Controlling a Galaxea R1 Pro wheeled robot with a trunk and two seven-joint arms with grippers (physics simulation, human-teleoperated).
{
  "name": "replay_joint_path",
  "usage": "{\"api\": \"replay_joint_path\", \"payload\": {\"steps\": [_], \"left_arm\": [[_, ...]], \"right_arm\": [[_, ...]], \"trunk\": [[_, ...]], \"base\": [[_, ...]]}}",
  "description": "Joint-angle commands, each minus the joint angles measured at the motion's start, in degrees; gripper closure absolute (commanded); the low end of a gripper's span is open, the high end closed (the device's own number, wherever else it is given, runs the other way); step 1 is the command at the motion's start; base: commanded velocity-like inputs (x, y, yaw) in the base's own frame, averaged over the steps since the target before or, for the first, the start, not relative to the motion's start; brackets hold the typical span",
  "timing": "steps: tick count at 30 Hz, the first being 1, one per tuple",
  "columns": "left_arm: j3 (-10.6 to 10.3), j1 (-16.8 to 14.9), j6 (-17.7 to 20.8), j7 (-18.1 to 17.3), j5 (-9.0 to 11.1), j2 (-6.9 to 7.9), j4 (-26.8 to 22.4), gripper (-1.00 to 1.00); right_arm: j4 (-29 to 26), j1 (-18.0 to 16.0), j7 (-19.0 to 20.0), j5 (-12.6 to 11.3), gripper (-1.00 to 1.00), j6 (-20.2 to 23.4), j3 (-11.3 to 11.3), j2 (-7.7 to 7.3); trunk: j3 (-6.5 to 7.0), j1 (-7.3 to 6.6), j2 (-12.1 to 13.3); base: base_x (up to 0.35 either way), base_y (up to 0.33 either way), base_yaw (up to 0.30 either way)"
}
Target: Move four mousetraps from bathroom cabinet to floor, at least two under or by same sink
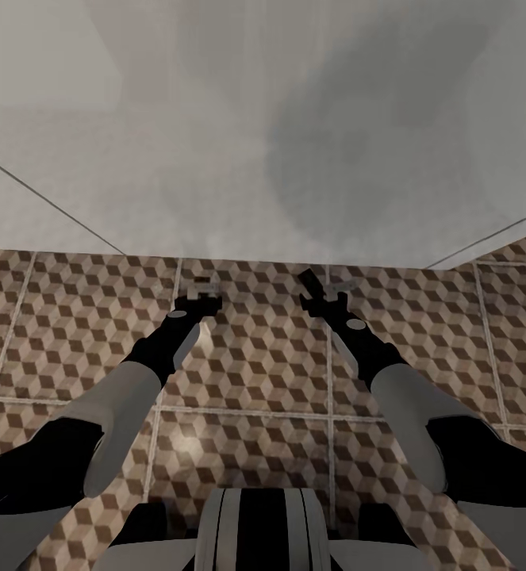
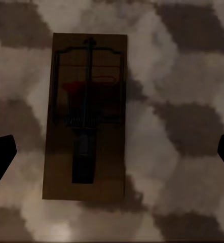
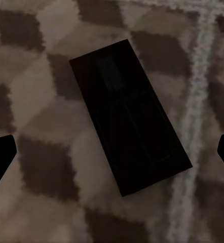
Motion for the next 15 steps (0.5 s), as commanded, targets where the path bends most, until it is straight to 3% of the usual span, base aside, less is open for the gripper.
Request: {"api": "replay_joint_path", "payload": {"steps": [1,15], "left_arm": [[-0.47,-0.01,0.29,0.51,0.53,0.06,-0.11,-1.0],[-0.47,-0.01,0.29,0.61,0.53,0.06,-0.13,-1.0]], "right_arm": [[0.03,-0.02,0.06,0.43,-1.0,-0.16,-0.08,-0.01],[-0.04,-0.02,0.06,0.43,-1.0,-0.16,-0.06,-0.09]], "trunk": [[-0.02,-0.01,-0.01],[-0.02,-0.01,-0.01]], "base": [[-0.09,0.0,0.0],[-0.279,0.0,0.0]]}}
